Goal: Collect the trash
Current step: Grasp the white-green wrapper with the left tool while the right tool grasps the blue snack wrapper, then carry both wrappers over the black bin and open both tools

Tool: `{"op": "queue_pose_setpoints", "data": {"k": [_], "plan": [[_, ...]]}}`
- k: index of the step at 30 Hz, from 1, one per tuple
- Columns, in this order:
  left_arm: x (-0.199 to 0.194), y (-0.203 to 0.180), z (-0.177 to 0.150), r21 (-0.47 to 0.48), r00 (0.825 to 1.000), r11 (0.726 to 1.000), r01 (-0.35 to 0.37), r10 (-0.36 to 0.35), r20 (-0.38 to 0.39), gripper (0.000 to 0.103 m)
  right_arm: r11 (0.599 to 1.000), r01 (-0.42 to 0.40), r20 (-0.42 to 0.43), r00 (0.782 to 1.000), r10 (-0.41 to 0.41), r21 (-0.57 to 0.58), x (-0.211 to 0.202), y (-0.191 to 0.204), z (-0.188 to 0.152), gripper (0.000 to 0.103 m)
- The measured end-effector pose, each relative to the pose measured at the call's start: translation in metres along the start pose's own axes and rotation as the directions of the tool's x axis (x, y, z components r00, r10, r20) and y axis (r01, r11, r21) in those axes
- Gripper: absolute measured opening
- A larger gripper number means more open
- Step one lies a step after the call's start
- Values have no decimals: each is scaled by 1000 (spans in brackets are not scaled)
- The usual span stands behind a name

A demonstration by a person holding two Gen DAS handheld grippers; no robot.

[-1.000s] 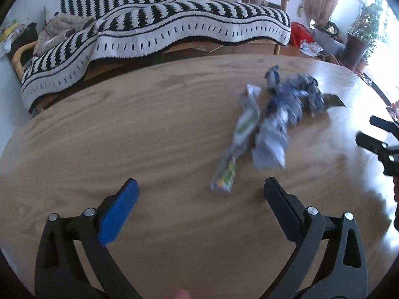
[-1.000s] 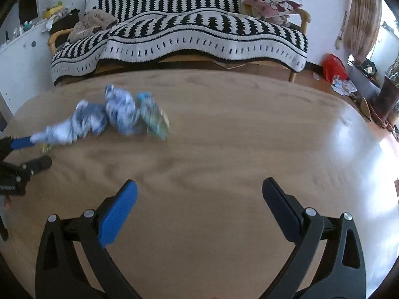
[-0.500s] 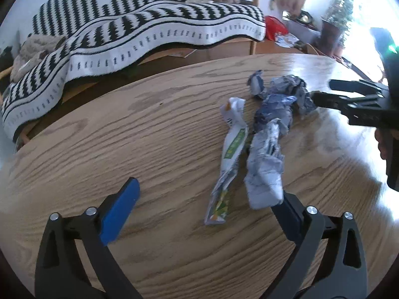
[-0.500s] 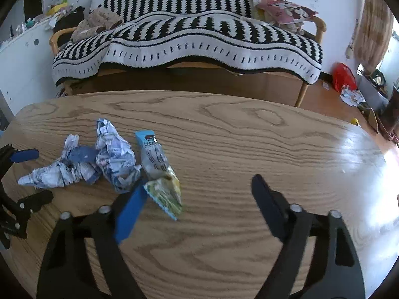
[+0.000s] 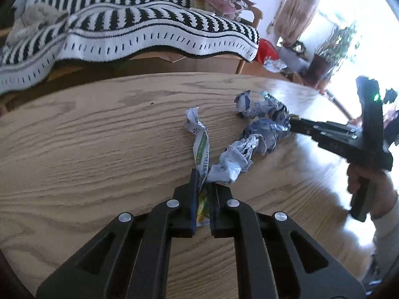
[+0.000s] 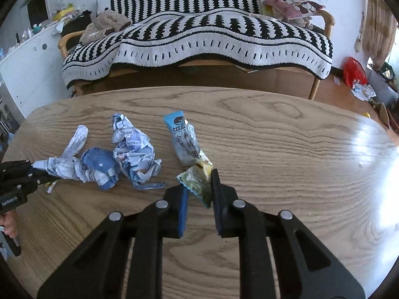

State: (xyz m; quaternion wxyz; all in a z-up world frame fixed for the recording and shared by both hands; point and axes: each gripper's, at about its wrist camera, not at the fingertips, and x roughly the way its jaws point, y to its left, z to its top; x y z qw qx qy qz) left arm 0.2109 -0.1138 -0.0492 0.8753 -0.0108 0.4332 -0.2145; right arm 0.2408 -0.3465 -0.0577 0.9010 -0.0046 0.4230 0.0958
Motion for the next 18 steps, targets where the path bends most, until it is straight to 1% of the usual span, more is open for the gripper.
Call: {"op": "queue_pose_setpoints", "data": {"k": [2,7,9,11,12,15,18], "plan": [[0,-6,-1,26,999,999,-32,32,0,6,1000,2,0,1000,-2,4,-1,0,-1,17],[-1,-8,-1,36,999,998,-51,51,2,6,1000,-3,1,1000,3,7,-2,0,-3,16],[-3,-11,-2,44,996,995,-92,92,8,6,1000,-6,4,1000,6,16,-3,-1,-4,16],[-4,-10,-2,41,994,993,-110,110,11,6,1000,-7,12,1000,7,24,-6,-2,-5,15],[-6,-11,-3,45,993,992,-122,121,9,5,1000,-10,18,1000,9,29,-10,-2,-5,15],[-15,-10,-2,25,993,992,-121,121,8,5,999,-10,42,999,9,34,-25,0,-7,15],[-34,-11,-1,15,990,990,-137,137,35,5,999,-10,66,998,8,35,-47,-1,-5,15]]}}
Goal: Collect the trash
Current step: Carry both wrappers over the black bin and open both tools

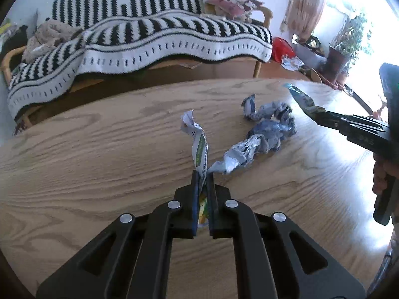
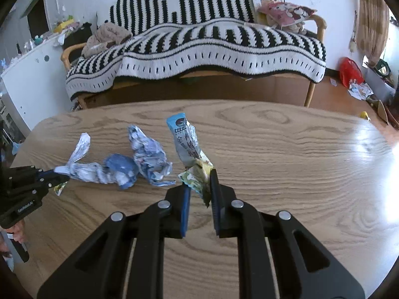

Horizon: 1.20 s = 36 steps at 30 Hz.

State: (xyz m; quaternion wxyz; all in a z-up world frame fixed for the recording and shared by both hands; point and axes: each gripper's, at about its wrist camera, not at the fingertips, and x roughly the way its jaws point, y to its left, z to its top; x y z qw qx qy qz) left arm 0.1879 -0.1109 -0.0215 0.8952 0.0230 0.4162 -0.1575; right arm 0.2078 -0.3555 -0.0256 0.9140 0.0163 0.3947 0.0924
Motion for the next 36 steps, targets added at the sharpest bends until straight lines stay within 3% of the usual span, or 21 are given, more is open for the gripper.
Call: {"op": "queue_pose_setpoints", "data": {"k": [9,11,16,21,27,31,33,36], "plan": [[-102,-15,-3,-8,996,1000,-11,11,92,5,1000,12,92,996,-12,-1,-108,10,-4,15],[-124,-33,-8,8,995,1000,25,-25,99,5,1000,19,115,993,-19,6,-137,12,-11,15],[-173,-118,-39,125,984,983,136,-149,100,5,998,41,158,986,-49,51,-219,6,-50,15],[-193,-199,-82,197,963,948,249,-264,53,5,986,115,171,976,-134,118,-302,-17,-116,15],[-199,-295,-145,285,926,883,373,-373,-58,5,954,197,123,966,-228,225,-373,-56,-214,15],[-184,-351,-195,327,897,835,441,-402,-183,5,922,235,62,962,-266,308,-393,-83,-283,15],[-171,-362,-211,300,884,834,462,-408,-226,5,894,231,8,967,-253,385,-391,-97,-330,15],[-137,-378,-251,233,845,836,497,-406,-347,5,854,230,-100,973,-207,468,-365,-106,-395,15]]}}
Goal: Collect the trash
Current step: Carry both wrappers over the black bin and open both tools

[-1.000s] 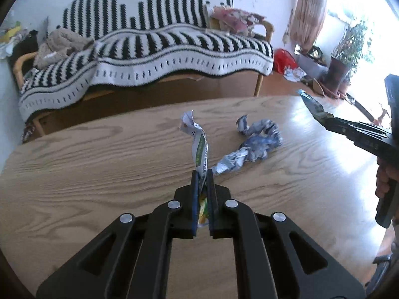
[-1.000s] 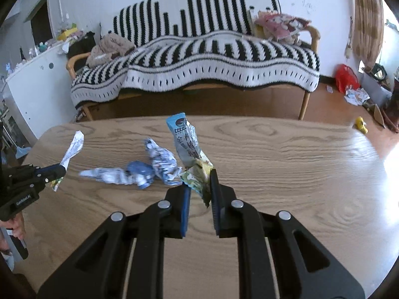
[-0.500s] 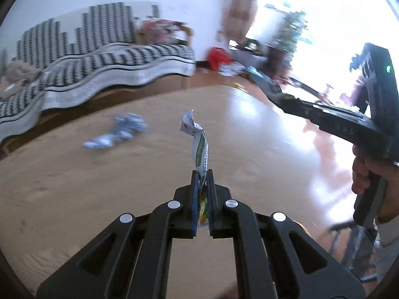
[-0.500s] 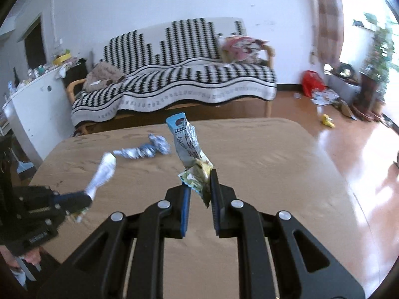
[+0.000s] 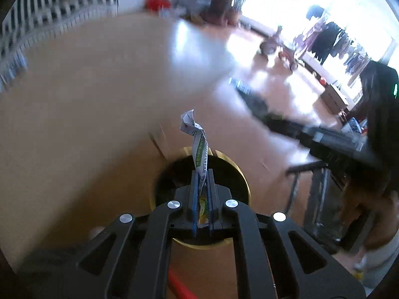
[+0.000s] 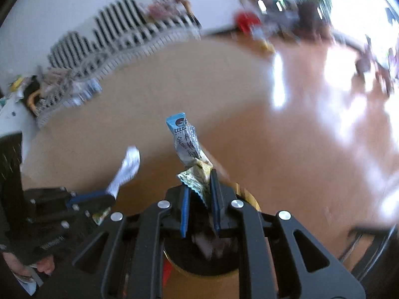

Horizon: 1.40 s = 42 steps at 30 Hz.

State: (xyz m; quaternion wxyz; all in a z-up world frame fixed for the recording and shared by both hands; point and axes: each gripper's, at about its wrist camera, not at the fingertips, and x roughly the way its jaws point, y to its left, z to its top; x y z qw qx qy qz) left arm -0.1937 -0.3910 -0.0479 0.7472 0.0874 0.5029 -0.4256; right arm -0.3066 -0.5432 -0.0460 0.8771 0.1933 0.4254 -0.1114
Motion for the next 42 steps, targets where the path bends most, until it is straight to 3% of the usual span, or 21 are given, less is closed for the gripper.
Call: {"op": "queue_pose_setpoints", "data": {"k": [4,8,21,22,23,24,25,26,32,38,40,42], "plan": [[41,-1,-17,-9,994,1000,-7,6,-106,5,989,-21,-89,995,34,148,33,-32,-52,15],[49,1,-17,-27,991,1000,-2,-1,-134,5,972,-46,-112,991,73,229,45,-47,-75,15],[55,11,-20,-66,988,998,21,-31,-151,5,971,-41,-125,990,72,237,60,-42,-60,15],[54,12,-20,-73,989,997,13,-23,-144,8,971,-38,-128,989,69,236,60,-42,-60,18],[55,13,-18,-80,989,997,4,-15,-145,15,969,-57,-129,988,90,242,60,-44,-59,36],[56,14,-18,-92,989,996,-1,-13,-147,49,965,-66,-133,986,102,254,60,-46,-58,55],[57,14,-18,-104,989,995,-8,-7,-146,96,961,-67,-128,986,105,270,58,-50,-57,91],[54,16,-19,-118,992,993,-19,4,-125,96,955,-57,-101,991,90,292,53,-54,-56,96],[42,9,-11,-78,992,997,24,-33,-119,97,922,-14,-45,998,34,386,33,-78,-46,96],[-2,17,8,-22,999,999,-46,46,3,97,940,4,8,1000,-7,340,24,-69,-22,96],[-24,35,19,-43,994,995,-90,92,54,97,954,-1,15,1000,-4,301,27,-57,-8,96],[-46,56,26,-92,992,992,-84,92,90,97,969,-10,27,1000,3,246,31,-36,9,96]]}}
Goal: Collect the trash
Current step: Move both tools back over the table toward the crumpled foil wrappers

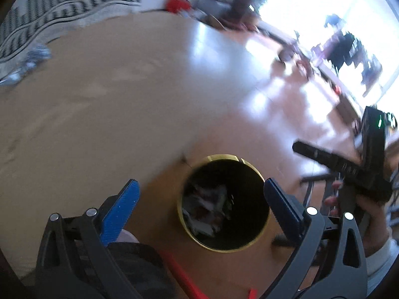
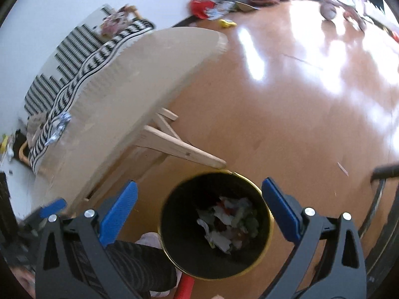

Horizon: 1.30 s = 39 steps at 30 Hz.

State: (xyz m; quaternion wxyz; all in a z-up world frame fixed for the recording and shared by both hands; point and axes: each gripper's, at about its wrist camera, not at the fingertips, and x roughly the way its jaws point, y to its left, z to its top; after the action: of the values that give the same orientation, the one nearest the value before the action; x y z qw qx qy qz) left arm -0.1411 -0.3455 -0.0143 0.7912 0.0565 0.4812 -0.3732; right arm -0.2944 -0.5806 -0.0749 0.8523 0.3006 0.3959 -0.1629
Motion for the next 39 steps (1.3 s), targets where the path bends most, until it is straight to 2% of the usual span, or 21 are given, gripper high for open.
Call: {"op": "queue_pose_setpoints", "data": {"k": [1,3,7,11,13,16,19,24,28,34,39], "plan": [[-8,14,5,-28,1000,1000,6,-6,13,97,999,-9,6,1000,9,-34,3,15,6,96],[-26,47,12,-78,999,997,-24,27,32,97,993,-34,10,999,36,-110,12,47,15,96],[-56,108,18,-138,987,981,-138,148,68,97,959,-105,-11,994,106,-263,37,118,31,96],[-65,181,22,-179,955,941,-286,296,32,97,885,-141,-26,989,144,-443,73,203,40,96],[-61,212,21,-200,939,920,-337,343,-5,97,854,-137,-39,990,136,-501,92,235,45,96],[-61,249,25,-209,931,908,-362,364,-29,97,824,-141,-50,989,136,-549,117,278,59,96],[-67,273,55,-166,912,899,-405,411,2,97,802,-153,-46,987,156,-578,135,317,78,96],[-55,307,104,-133,908,901,-413,419,18,97,769,-139,-26,987,157,-624,167,373,108,96],[-31,326,136,-102,905,901,-421,426,24,97,789,-180,-36,980,197,-588,190,398,133,96],[4,350,171,-90,917,914,-396,399,13,97,773,-188,-61,980,191,-605,238,441,158,96],[19,359,183,-85,926,924,-374,376,14,97,753,-217,-99,975,199,-621,272,475,168,96]]}}
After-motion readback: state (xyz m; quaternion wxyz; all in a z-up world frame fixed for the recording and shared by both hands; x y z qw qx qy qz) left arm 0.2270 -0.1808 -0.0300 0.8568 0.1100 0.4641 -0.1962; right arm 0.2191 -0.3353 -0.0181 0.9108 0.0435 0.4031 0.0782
